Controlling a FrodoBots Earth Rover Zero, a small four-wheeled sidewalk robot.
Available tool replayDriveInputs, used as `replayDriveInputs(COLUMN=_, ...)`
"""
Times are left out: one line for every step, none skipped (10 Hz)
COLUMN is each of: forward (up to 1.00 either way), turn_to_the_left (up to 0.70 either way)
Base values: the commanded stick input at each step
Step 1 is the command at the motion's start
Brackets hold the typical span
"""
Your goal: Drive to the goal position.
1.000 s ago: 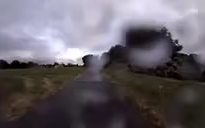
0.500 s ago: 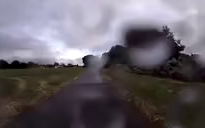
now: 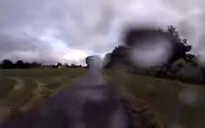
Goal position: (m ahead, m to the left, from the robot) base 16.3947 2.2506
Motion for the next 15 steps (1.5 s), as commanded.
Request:
replayDriveInputs(forward=0.70, turn_to_the_left=0.00)
replayDriveInputs(forward=0.70, turn_to_the_left=0.00)
replayDriveInputs(forward=0.70, turn_to_the_left=0.00)
replayDriveInputs(forward=0.70, turn_to_the_left=0.00)
replayDriveInputs(forward=0.70, turn_to_the_left=0.00)
replayDriveInputs(forward=0.70, turn_to_the_left=0.00)
replayDriveInputs(forward=0.70, turn_to_the_left=0.00)
replayDriveInputs(forward=0.70, turn_to_the_left=0.00)
replayDriveInputs(forward=0.70, turn_to_the_left=0.00)
replayDriveInputs(forward=0.70, turn_to_the_left=0.00)
replayDriveInputs(forward=0.70, turn_to_the_left=0.03)
replayDriveInputs(forward=0.70, turn_to_the_left=0.10)
replayDriveInputs(forward=0.70, turn_to_the_left=0.14)
replayDriveInputs(forward=0.70, turn_to_the_left=0.14)
replayDriveInputs(forward=0.70, turn_to_the_left=0.14)
